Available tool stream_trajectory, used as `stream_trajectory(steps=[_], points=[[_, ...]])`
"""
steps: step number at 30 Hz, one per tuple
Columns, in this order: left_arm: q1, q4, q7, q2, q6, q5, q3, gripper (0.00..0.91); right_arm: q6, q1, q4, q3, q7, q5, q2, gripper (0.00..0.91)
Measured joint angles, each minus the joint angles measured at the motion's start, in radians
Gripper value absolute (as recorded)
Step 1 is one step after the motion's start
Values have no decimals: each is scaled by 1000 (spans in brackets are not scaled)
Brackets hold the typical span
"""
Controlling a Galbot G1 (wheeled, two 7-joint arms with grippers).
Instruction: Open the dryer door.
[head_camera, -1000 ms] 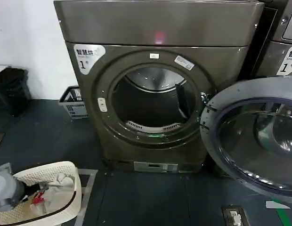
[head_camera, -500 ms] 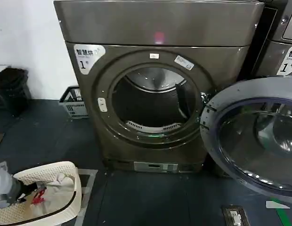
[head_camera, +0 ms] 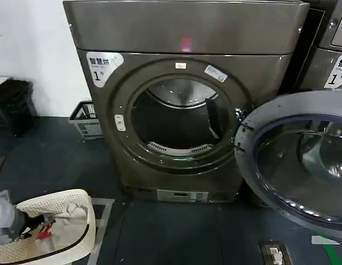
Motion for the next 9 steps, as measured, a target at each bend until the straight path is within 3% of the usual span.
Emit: stream_trajectory(steps=[9], points=[[0,-1,1,1,0,-3,1,907,8,0,-1,0,0,-2,1,907]])
